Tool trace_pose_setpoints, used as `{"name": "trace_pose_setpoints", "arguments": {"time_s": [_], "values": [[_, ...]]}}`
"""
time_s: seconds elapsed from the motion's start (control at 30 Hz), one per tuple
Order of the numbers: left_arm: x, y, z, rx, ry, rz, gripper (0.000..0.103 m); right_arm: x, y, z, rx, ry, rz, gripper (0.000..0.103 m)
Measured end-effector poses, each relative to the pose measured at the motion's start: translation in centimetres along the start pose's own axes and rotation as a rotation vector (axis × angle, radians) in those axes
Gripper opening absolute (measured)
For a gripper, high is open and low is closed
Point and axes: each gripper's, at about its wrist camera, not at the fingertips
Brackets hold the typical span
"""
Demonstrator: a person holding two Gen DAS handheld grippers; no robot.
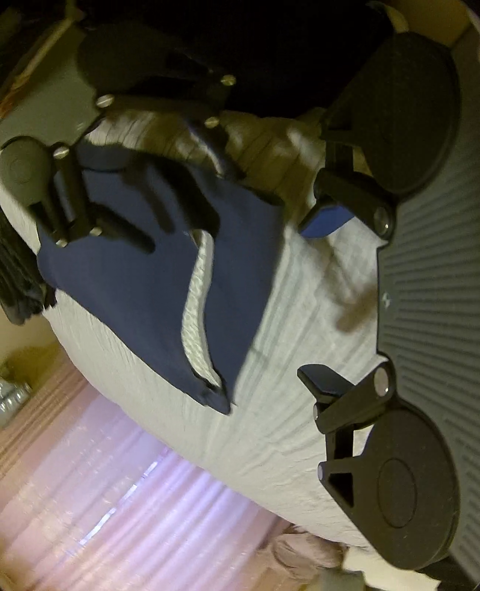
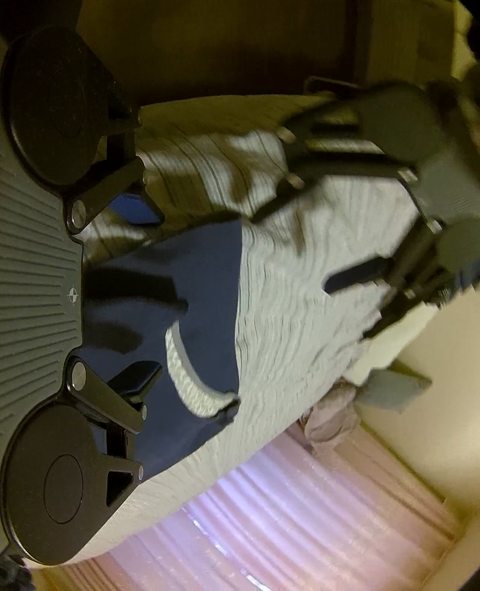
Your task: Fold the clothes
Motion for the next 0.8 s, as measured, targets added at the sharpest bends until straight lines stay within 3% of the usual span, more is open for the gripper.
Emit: {"name": "trace_pose_setpoints", "arguments": {"time_s": [0.1, 0.3, 0.5, 0.57, 0.7, 0.77, 0.8], "values": [[0.0, -0.9, -0.8, -0.022, 0.008, -0.006, 0.073, -0.5, 0.3, 0.9, -0.009, 0.004, -0.045, 0.079], [2.0, -2.6, -1.0, -0.087, 0.011, 0.097, 0.073, -0.1, 0.5, 1.0, 0.004, 0.020, -0.038, 0.079], [2.5, -3.4, -1.3, -0.094, -0.001, 0.103, 0.073, 0.2, -0.6, -0.2, -0.009, 0.026, -0.028, 0.079], [2.5, -3.3, -1.2, -0.095, 0.001, 0.103, 0.073, -0.2, -0.7, -0.4, 0.001, 0.029, -0.051, 0.055], [2.3, -3.1, -1.2, -0.088, 0.001, 0.096, 0.073, -0.6, -0.5, -0.4, 0.018, 0.031, -0.065, 0.051], [2.4, -2.9, -1.1, -0.085, -0.002, 0.096, 0.073, -0.7, -0.6, -0.6, 0.026, 0.016, -0.077, 0.031], [2.5, -2.8, -1.0, -0.084, -0.002, 0.098, 0.073, -0.9, -0.7, -0.5, 0.028, 0.004, -0.094, 0.030]]}}
Point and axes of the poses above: each gripper's, at about its wrist camera, not at the fingertips, and z roughly against the way its jaws point, x to its left, y to its underside, and after that the axes turned 7 degrees about x, right-handed
